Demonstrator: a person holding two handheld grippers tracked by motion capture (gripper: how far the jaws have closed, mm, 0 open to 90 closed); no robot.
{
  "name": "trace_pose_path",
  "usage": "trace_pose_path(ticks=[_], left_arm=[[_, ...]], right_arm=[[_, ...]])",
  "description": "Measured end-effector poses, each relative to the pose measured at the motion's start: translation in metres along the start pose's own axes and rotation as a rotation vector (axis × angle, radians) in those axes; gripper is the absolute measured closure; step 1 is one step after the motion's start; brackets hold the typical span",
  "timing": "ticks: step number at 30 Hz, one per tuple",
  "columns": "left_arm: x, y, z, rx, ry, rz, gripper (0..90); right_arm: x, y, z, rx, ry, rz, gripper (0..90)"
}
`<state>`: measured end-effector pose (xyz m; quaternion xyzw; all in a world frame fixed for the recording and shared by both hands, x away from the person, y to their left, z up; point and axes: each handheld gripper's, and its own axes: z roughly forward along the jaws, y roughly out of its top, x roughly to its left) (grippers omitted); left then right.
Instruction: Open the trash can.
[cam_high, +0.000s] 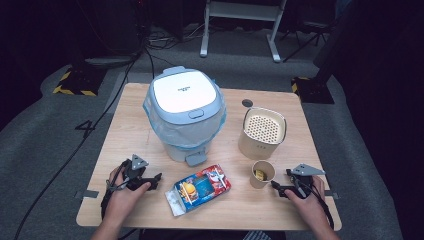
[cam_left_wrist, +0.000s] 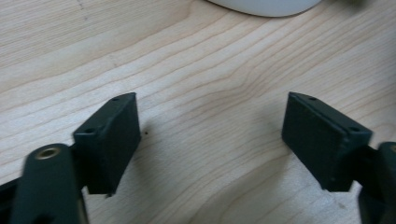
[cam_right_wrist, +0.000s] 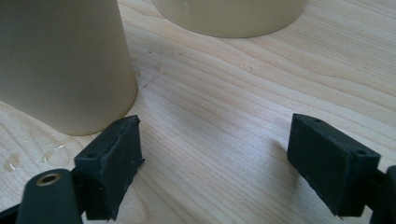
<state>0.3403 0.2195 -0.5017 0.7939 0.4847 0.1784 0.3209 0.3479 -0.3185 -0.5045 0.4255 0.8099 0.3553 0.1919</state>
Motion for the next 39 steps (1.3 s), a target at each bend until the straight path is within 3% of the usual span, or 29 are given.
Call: trace_pose_path(ticks=[6,10,19,23,28,34,39], left_arm=[[0.003,0.003,-0.004,0.024,0.001,-0.018,34.6],[0.004,0.004,-0.007,0.03,-0.057,-0.028,39.7],[0.001,0.016,-0.032,-0.019,-0.099,0.013,45.3],[-0.003,0.024,-0.044,-0.037,-0.146,0.026,48.0],[-0.007,0.035,-0.057,-0.055,-0.161,0.054,48.5],[-0.01,0.054,-0.072,-0.11,-0.207,0.077,48.5],[-0.015,0.074,-0.082,-0.138,-0.217,0.104,48.8]], right_arm=[[0.0,0.0,0.0,-0.001,0.001,-0.001,17.8],[0.0,0.0,0.0,0.0,0.0,-0.001,17.8],[0.0,0.0,0.0,0.0,0.0,-0.001,17.8],[0.0,0.0,0.0,0.0,0.0,-0.001,17.8],[-0.001,0.0,0.001,-0.002,0.003,-0.006,17.8],[-0.001,0.001,0.002,-0.001,0.006,-0.008,17.8],[-0.001,0.001,0.002,-0.001,0.006,-0.008,17.8]])
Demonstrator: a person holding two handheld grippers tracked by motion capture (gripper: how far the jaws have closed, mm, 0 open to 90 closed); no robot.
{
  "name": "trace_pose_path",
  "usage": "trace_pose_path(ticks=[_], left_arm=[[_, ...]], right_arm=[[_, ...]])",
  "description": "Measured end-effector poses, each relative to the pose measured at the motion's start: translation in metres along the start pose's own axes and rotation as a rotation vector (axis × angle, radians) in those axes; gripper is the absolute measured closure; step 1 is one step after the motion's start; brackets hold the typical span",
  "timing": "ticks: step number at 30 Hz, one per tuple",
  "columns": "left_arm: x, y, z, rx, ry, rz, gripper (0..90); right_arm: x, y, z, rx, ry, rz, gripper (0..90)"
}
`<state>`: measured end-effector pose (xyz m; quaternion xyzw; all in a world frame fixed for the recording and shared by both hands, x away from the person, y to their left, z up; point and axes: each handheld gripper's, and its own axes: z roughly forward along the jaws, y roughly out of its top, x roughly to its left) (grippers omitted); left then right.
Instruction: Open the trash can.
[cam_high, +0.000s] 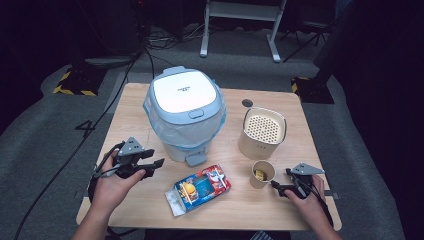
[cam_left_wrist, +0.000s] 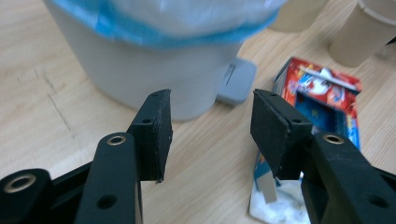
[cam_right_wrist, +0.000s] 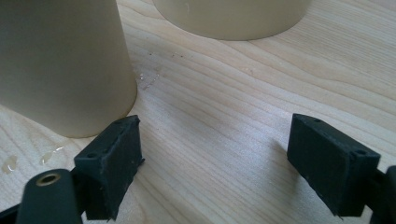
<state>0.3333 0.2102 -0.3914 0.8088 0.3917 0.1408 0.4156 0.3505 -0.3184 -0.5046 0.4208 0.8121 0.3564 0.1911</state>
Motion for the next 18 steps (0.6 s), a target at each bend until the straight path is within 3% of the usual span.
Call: trace_pose_path(ticks=[4,10,18], left_arm=[[-0.003,0.015,-0.003,-0.009,-0.009,0.019,49.8],[-0.005,0.037,-0.013,-0.058,-0.055,0.037,51.1],[-0.01,0.067,-0.029,-0.163,-0.121,0.083,52.8]], right_arm=[[0.0,0.0,0.0,0.0,0.0,0.0,17.8],[0.0,0.0,0.0,0.0,0.0,0.0,17.8],[0.0,0.0,0.0,0.0,0.0,0.0,17.8]])
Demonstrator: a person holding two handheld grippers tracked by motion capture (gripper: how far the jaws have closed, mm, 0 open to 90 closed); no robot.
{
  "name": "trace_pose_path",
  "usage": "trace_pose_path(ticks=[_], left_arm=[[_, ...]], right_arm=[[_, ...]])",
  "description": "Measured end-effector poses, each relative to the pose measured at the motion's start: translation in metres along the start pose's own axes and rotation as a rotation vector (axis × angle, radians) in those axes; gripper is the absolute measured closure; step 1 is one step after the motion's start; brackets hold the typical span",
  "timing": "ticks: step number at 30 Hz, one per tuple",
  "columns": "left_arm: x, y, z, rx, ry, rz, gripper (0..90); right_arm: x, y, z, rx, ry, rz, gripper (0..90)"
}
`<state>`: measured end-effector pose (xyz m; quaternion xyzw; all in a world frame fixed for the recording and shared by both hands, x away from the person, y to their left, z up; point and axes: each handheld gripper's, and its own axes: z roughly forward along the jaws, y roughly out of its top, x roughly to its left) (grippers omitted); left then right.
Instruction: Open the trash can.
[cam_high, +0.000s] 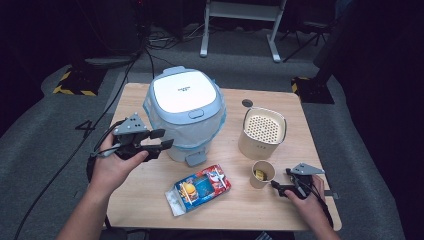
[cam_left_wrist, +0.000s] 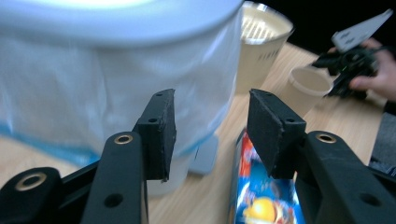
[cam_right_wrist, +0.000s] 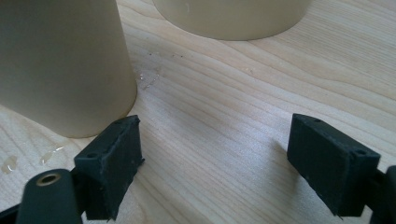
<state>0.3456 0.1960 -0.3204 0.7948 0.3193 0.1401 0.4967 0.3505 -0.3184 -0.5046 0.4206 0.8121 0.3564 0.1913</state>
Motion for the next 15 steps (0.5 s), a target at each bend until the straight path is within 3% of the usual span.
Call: trace_pose_path(ticks=[9,15], left_arm=[[0.001,0.034,0.001,-0.074,-0.045,0.012,56.4],[-0.001,0.051,0.007,-0.083,-0.025,0.035,62.0]], right_arm=[[0.0,0.0,0.0,0.0,0.0,0.0,17.8],[0.0,0.0,0.0,0.0,0.0,0.0,17.9]])
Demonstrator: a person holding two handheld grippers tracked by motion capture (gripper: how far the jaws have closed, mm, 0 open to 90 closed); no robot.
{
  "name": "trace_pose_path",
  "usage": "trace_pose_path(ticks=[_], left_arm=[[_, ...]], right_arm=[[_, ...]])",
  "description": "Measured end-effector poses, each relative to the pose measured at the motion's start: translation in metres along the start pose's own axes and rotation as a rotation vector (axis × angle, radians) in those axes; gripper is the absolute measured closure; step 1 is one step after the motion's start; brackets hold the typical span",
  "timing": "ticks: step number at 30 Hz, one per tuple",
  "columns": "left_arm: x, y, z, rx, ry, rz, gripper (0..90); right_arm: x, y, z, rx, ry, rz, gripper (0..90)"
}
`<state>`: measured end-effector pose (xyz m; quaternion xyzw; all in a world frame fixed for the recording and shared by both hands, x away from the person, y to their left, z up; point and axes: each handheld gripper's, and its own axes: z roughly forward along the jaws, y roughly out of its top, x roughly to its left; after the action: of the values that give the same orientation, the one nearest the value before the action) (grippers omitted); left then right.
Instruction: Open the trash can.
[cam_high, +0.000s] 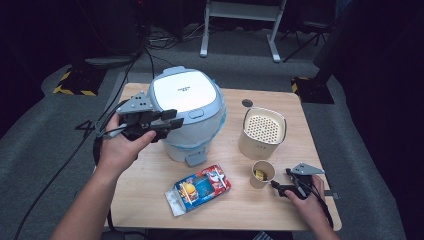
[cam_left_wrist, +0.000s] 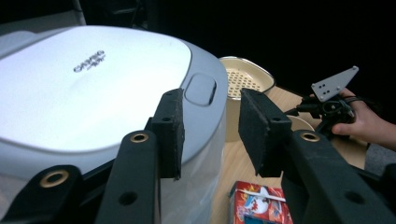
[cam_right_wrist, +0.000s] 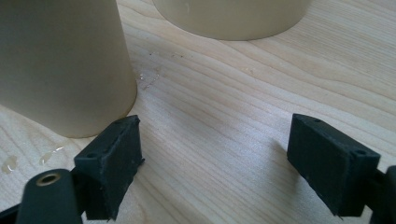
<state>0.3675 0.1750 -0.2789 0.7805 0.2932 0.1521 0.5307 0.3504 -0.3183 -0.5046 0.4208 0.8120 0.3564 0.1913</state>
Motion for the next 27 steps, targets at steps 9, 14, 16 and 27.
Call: trace_pose_path(ticks=[9,14,16,27], left_arm=[[0.002,0.01,0.009,-0.083,0.036,-0.004,74.1],[0.007,0.012,0.016,-0.111,0.063,-0.035,80.9],[0.007,0.012,0.02,-0.11,0.064,-0.038,82.9],[0.008,0.007,0.038,-0.114,0.02,-0.034,85.1]], right_arm=[[0.0,0.0,0.0,0.0,0.0,0.0,17.8],[0.0,0.0,0.0,0.0,0.0,0.0,17.8],[0.0,0.0,0.0,0.0,0.0,0.0,17.8],[0.0,0.0,0.0,0.0,0.0,0.0,17.8]])
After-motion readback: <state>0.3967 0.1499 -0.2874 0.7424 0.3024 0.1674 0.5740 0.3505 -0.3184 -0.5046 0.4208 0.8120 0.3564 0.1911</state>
